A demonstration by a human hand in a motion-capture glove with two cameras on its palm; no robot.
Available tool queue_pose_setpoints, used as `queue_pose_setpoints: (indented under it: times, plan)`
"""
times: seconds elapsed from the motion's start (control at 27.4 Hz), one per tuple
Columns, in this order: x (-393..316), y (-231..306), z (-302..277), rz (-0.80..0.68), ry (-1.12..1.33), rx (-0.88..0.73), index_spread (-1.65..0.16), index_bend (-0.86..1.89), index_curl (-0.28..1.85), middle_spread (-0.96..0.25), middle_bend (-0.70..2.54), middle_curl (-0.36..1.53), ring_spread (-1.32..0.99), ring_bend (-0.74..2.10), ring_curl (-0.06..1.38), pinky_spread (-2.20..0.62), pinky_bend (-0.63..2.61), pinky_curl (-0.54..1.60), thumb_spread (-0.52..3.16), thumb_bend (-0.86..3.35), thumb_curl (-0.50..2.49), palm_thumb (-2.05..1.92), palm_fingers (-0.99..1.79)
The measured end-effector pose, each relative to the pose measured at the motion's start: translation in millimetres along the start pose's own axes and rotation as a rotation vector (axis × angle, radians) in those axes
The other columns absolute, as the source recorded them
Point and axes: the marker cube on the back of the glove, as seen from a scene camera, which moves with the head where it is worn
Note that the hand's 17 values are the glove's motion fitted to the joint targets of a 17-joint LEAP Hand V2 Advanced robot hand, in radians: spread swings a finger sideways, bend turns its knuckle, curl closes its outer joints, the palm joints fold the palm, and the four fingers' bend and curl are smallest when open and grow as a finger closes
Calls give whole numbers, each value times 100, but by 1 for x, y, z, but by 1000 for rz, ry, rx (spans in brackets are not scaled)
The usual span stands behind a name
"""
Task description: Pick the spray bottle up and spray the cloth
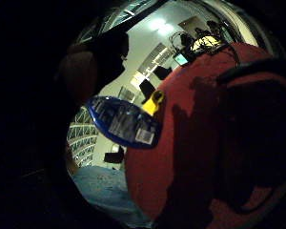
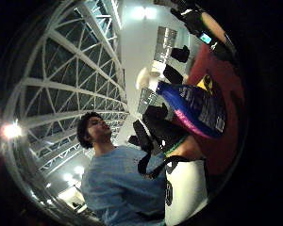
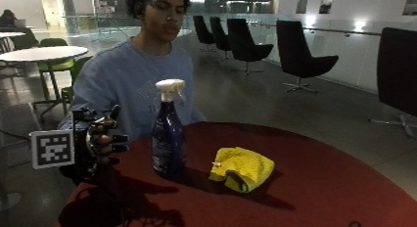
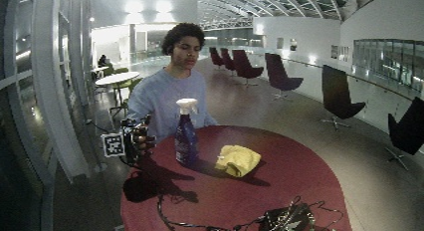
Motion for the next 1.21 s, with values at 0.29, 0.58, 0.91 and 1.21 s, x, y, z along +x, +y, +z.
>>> queue_pose_setpoints:
  times: [0.29, 0.58, 0.91, 1.21]
  plan:
    - [17, 0, 70, 50, 88, -265, -37, 8, 14, -3, 43, 31, -1, 55, 29, 24, 49, 31, 100, 1, 26, 51, 50]
    - [22, -17, 109, 20, 96, -391, -41, 8, 13, 1, 31, 30, 3, 46, 28, 26, 63, 36, 94, -3, 27, 47, 27]
    - [21, -22, 124, -20, 28, -317, -40, 4, 9, 1, 37, 33, 6, 56, 29, 28, 64, 35, 92, 4, 33, 67, 34]
    - [19, -30, 129, -46, -14, -251, -38, 8, 11, 0, 41, 35, 5, 68, 32, 29, 54, 32, 93, 4, 41, 75, 55]
